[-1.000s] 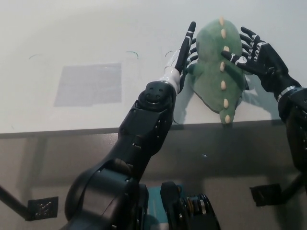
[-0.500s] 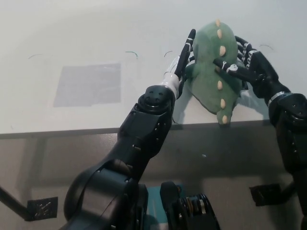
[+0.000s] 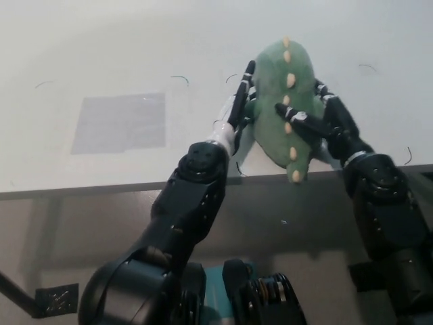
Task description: Use both hands to pick up a dinasour on the right side and move it to the left side
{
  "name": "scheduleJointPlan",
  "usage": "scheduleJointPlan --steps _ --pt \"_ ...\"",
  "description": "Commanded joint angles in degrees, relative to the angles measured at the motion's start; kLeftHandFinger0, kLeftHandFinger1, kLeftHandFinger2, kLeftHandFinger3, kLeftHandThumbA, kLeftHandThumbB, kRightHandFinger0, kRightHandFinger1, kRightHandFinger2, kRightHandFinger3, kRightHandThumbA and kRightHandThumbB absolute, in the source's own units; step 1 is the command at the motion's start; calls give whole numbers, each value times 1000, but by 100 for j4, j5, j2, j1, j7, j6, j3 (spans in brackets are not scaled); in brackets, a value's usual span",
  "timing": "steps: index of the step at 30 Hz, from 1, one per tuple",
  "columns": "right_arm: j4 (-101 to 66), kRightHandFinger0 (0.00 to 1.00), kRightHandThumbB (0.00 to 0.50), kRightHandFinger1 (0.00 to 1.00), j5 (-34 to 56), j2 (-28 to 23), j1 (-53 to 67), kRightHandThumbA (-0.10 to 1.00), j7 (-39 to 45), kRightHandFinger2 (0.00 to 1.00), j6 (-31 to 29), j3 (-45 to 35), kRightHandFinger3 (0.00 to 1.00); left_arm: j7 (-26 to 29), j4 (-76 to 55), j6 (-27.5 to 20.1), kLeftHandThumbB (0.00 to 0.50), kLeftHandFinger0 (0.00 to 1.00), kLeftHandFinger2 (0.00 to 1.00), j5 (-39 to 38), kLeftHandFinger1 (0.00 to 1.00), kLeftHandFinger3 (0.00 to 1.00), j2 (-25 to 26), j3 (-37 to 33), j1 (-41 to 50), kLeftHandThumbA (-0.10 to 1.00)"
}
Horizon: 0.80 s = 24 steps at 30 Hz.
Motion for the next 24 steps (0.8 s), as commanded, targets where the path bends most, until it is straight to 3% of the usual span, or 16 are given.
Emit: scheduleJointPlan --steps 1,3,6,8,9,11,14,20,21,22,24 --pt "97 1000 226 1000 -372 328 5 1000 -58 1000 -115 392 1000 -152 -49 188 408 1000 1000 44 1000 1000 117 -20 236 1000" --pt "338 1000 173 1000 -431 459 -108 1000 -57 1000 -341 514 1000 -153 -189 208 420 1000 1000 40 1000 1000 262 4 340 1000" --pt "498 1000 177 1000 -427 627 -231 1000 -185 1000 -318 589 1000 -121 -329 266 438 937 1000 68 1000 1000 422 -3 384 1000" --pt "606 1000 160 1000 -524 706 -285 1000 -229 1000 -404 685 1000 -153 -494 344 422 979 1000 9 1000 1000 514 46 454 1000" --pt "645 1000 193 1000 -544 724 -312 1000 -199 1000 -384 727 1000 -202 -565 328 411 1000 1000 -41 1000 1000 550 79 480 1000" --pt "696 1000 256 1000 -502 812 -374 1000 -234 1000 -242 720 1000 -181 -762 468 454 1000 1000 -117 1000 1000 609 169 540 1000" --pt "937 1000 237 1000 -535 979 -528 1000 -294 1000 -459 765 1000 -150 -1136 700 452 1000 1000 -109 1000 1000 808 247 657 1000" --pt "1224 1000 258 1000 -622 1222 -789 1000 -363 1000 -521 857 1000 -166 -2129 1331 428 1000 1000 -76 1000 1000 1217 293 1052 1000" --pt "1145 1000 268 1000 -449 1305 -806 1000 -230 1000 -295 762 1000 -162 -2429 1491 422 1000 1000 -193 1000 1000 1299 416 1216 1000" --pt "1124 1000 258 1000 -422 1336 -807 1000 -185 1000 -269 753 1000 -134 -2533 1568 438 1000 1000 -200 1000 1000 1356 450 1280 1000" --pt "1130 1000 230 1000 -445 1352 -852 1000 -95 1000 -345 788 1000 -163 -2580 1488 409 1000 1000 -285 1000 1000 1445 578 1344 1000"
